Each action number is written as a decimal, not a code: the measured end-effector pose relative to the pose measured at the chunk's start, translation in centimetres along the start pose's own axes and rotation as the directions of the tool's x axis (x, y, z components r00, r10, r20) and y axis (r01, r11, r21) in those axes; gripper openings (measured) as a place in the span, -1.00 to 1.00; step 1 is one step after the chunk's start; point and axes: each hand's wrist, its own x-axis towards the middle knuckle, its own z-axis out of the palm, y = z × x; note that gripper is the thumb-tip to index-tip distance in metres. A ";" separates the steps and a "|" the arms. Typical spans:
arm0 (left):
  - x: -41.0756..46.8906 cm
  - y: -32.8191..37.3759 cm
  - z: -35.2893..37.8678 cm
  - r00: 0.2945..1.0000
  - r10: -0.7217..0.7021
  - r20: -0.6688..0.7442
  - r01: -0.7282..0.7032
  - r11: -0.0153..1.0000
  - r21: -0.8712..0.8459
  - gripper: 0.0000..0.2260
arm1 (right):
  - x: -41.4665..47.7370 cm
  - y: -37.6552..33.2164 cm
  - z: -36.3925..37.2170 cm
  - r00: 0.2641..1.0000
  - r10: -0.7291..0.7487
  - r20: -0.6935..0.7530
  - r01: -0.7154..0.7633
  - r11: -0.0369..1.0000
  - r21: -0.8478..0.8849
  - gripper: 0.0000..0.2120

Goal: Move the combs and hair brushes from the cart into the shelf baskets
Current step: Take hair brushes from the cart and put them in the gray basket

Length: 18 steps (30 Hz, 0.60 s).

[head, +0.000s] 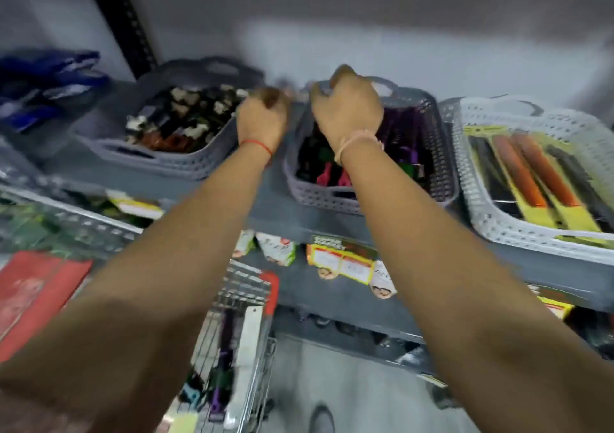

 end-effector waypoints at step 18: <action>-14.4 -42.3 -15.0 0.246 -0.968 0.050 0.952 0.232 -0.202 -0.68 | -26.7 -0.5 34.7 0.016 0.391 0.920 -0.512 0.794 -0.328 -0.61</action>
